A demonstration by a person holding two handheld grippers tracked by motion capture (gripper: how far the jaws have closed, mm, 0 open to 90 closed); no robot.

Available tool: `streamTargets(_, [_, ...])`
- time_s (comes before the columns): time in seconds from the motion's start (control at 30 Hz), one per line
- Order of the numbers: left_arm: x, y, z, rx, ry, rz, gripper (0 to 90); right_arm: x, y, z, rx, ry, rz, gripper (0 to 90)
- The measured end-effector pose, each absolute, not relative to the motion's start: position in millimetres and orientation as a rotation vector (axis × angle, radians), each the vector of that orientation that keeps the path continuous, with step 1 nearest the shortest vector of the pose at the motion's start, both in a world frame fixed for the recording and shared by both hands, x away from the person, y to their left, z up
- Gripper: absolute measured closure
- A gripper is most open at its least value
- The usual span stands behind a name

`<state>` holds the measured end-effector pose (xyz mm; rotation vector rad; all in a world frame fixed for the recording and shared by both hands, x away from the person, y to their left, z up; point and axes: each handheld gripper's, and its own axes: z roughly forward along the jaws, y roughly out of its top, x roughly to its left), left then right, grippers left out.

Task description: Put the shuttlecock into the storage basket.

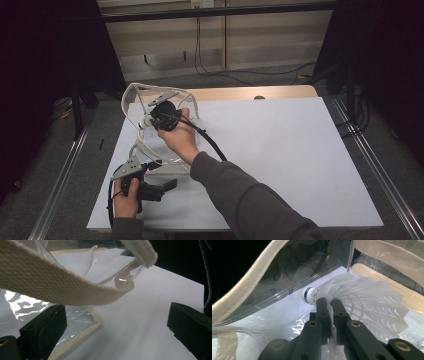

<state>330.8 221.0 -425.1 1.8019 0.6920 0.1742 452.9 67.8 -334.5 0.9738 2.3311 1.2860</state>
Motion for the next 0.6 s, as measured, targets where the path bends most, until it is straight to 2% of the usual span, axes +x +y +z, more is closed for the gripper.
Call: streamTargets(0.6, [331.3, 221.3, -425.0, 1.797, 0.681, 0.167, 2.7, 457.5, 66.5, -346.7, 0.983, 2.359, 1.236, 86.7])
